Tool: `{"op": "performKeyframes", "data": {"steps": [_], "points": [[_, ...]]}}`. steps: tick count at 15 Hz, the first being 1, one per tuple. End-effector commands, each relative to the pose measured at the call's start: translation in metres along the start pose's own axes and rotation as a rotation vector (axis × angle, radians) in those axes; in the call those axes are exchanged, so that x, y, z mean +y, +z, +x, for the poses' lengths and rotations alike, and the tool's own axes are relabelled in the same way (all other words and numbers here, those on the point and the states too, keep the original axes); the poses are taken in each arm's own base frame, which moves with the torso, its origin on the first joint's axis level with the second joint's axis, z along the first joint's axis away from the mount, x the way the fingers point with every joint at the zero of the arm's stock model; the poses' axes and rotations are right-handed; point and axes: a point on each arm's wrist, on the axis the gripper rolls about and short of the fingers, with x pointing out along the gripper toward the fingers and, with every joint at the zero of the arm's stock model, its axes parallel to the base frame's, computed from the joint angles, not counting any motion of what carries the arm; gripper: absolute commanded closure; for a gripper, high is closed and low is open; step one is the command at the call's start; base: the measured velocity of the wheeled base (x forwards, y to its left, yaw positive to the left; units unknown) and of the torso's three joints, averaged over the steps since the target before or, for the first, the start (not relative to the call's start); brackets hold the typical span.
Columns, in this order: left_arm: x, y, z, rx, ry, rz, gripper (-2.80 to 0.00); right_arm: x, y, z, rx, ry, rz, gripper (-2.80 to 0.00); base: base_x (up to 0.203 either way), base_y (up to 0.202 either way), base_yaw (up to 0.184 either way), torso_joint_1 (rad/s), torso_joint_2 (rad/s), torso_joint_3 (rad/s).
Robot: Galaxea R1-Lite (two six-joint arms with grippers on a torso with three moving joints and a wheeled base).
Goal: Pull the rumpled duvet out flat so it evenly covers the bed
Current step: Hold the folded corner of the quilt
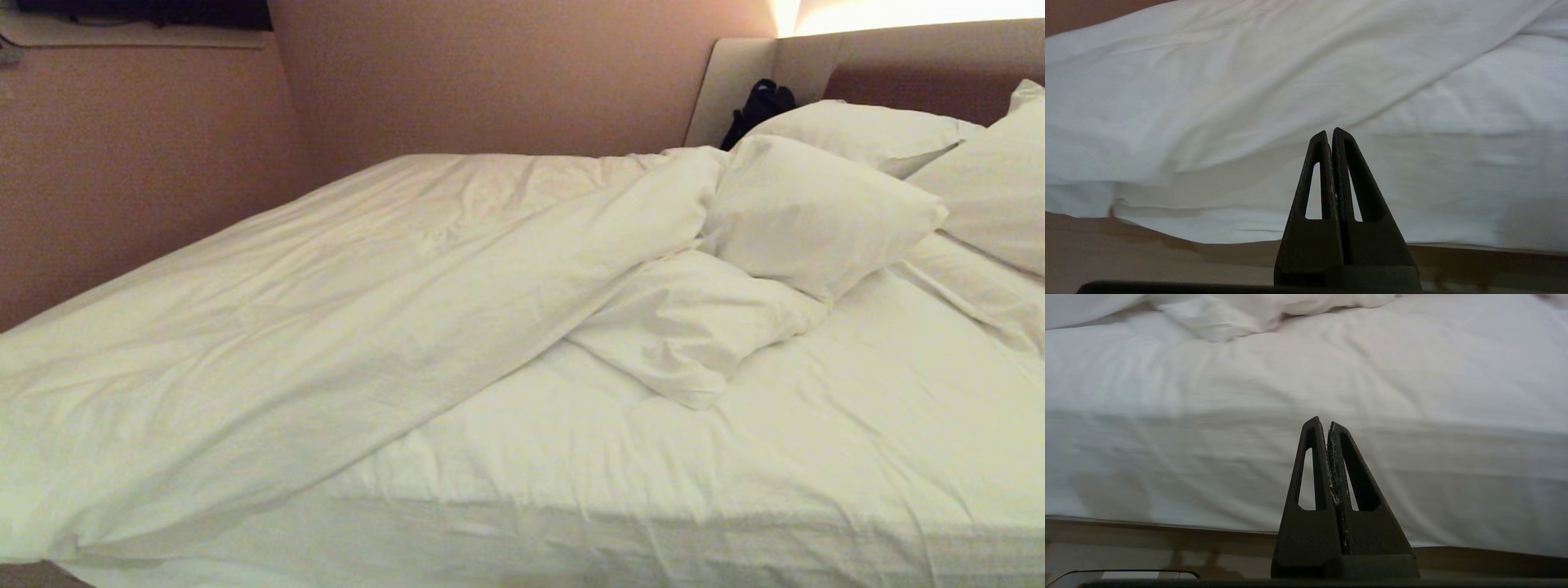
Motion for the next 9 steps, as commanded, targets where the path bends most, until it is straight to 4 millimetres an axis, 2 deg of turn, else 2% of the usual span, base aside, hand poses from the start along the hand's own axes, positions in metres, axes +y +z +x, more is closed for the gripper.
{"op": "performKeyframes", "data": {"steps": [1, 7, 9], "points": [[0.0000, 0.0001, 0.0000, 0.000, 0.000, -0.001, 0.00, 0.0000, 0.0000, 0.0000, 0.000, 0.000, 0.000, 0.00, 0.000, -0.194, 0.000, 0.000, 0.00, 0.000], [-0.0001, 0.0001, 0.0001, 0.001, -0.002, 0.001, 0.00, 0.0000, 0.0000, 0.0000, 0.000, 0.000, 0.000, 0.00, 0.000, -0.189, 0.001, 0.003, 0.00, 0.001], [-0.0001, 0.0002, 0.0001, -0.001, -0.004, 0.001, 0.00, 0.0000, 0.0000, 0.0000, 0.000, 0.000, 0.000, 0.00, 0.000, -0.106, 0.002, 0.003, 0.00, 0.001]]}}
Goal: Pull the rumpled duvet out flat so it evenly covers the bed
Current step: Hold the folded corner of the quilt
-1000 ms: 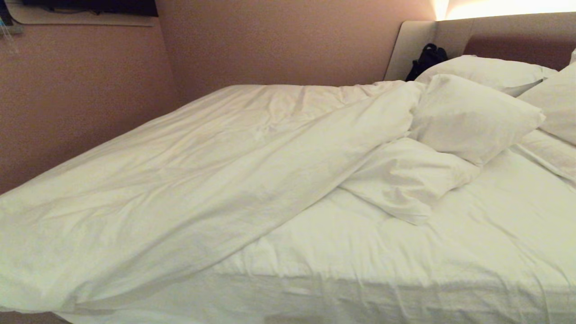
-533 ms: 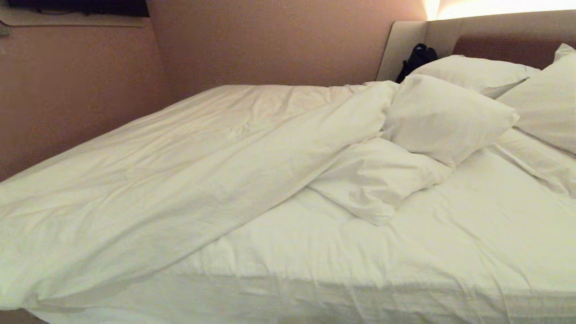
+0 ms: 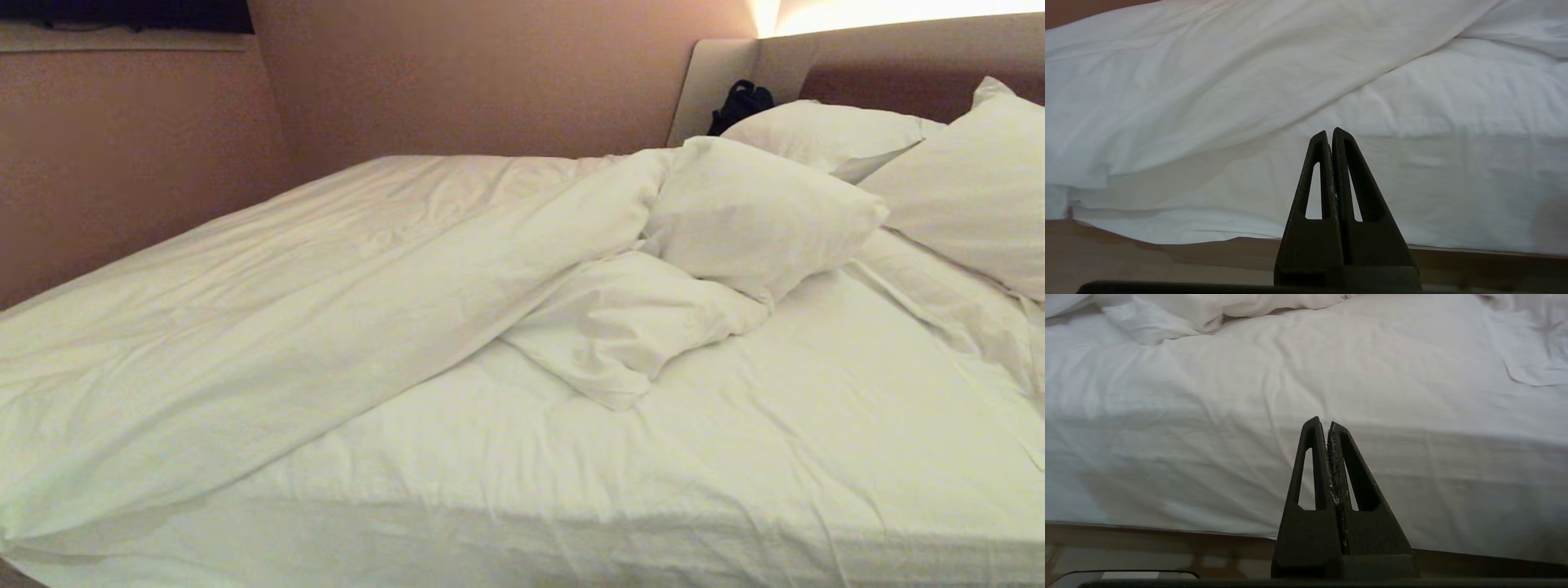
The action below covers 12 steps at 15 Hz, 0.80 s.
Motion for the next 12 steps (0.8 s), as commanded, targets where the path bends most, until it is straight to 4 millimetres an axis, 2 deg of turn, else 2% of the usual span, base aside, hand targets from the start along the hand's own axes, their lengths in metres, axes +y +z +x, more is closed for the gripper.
{"op": "performKeyframes", "data": {"steps": [1, 12], "points": [[0.0000, 0.0002, 0.0000, -0.002, -0.001, 0.001, 0.00, 0.0000, 0.0000, 0.0000, 0.000, 0.001, 0.000, 0.00, 0.000, 0.000, 0.000, 0.000, 0.00, 0.000], [0.0000, 0.0002, 0.0000, -0.002, -0.002, 0.001, 0.00, 0.0000, 0.0000, 0.0000, 0.000, 0.001, 0.000, 0.00, 0.000, 0.000, 0.000, 0.000, 0.00, 0.000]]}}
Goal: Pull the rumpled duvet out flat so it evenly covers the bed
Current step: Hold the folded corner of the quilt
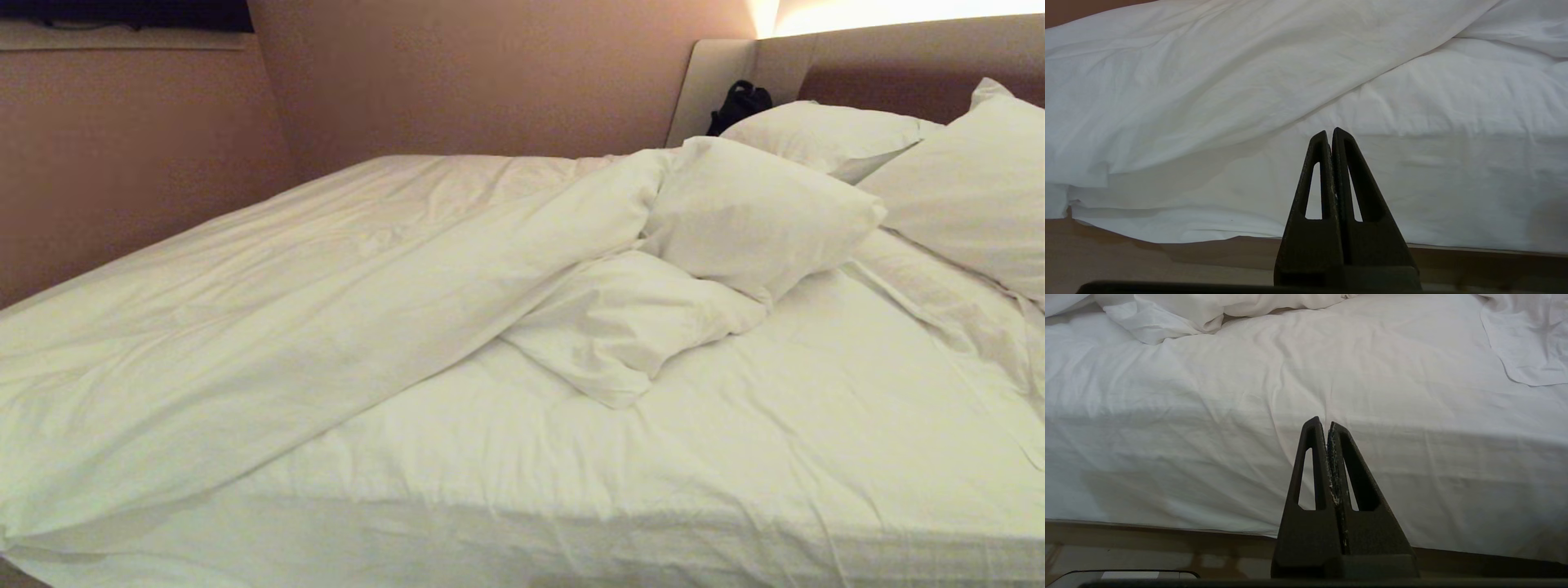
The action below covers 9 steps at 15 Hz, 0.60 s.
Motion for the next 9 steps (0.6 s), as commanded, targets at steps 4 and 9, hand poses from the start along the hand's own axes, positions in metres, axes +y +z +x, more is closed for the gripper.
{"op": "performKeyframes", "data": {"steps": [4, 9], "points": [[0.0000, 0.0001, 0.0000, -0.001, 0.000, 0.000, 0.00, 0.0000, 0.0000, 0.0000, 0.000, 0.000, 0.000, 0.00, 0.000, 0.000, 0.000, 0.000, 0.00, 0.000], [0.0000, 0.0001, 0.0000, -0.001, 0.001, 0.002, 0.00, 0.0000, 0.0000, 0.0000, 0.000, 0.000, 0.000, 0.00, 0.000, 0.000, 0.000, 0.000, 0.00, 0.000]]}}
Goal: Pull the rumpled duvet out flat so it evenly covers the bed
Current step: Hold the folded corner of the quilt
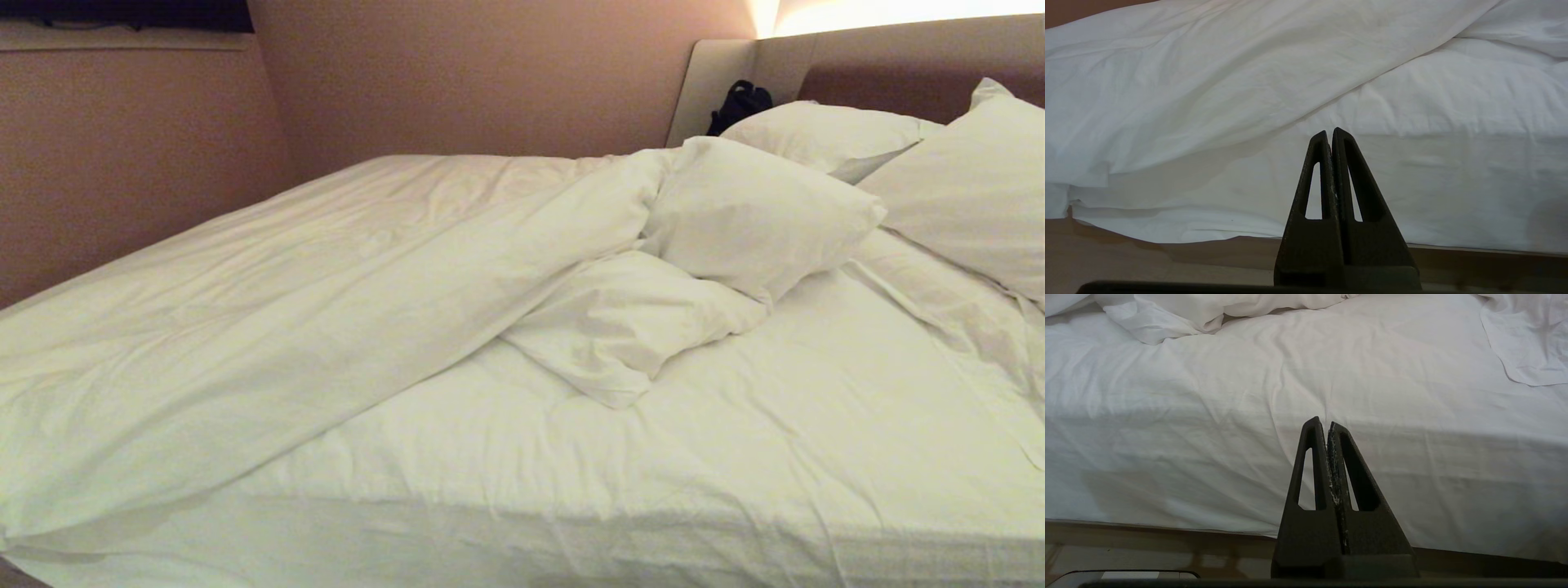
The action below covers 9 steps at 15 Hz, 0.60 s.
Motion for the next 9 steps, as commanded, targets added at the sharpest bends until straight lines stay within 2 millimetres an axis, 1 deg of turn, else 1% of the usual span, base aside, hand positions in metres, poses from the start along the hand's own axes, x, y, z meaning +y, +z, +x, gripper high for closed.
{"op": "performKeyframes", "data": {"steps": [1, 9], "points": [[0.0000, 0.0001, 0.0000, -0.001, 0.001, 0.000, 0.00, 0.0000, 0.0000, 0.0000, 0.000, 0.000, 0.000, 0.00, 0.000, 0.000, 0.000, 0.000, 0.00, 0.000], [0.0001, 0.0000, 0.0000, 0.000, 0.003, 0.003, 0.00, 0.0000, 0.0000, 0.0000, 0.000, 0.000, 0.000, 0.00, 0.000, 0.000, 0.000, 0.000, 0.00, 0.000]]}}
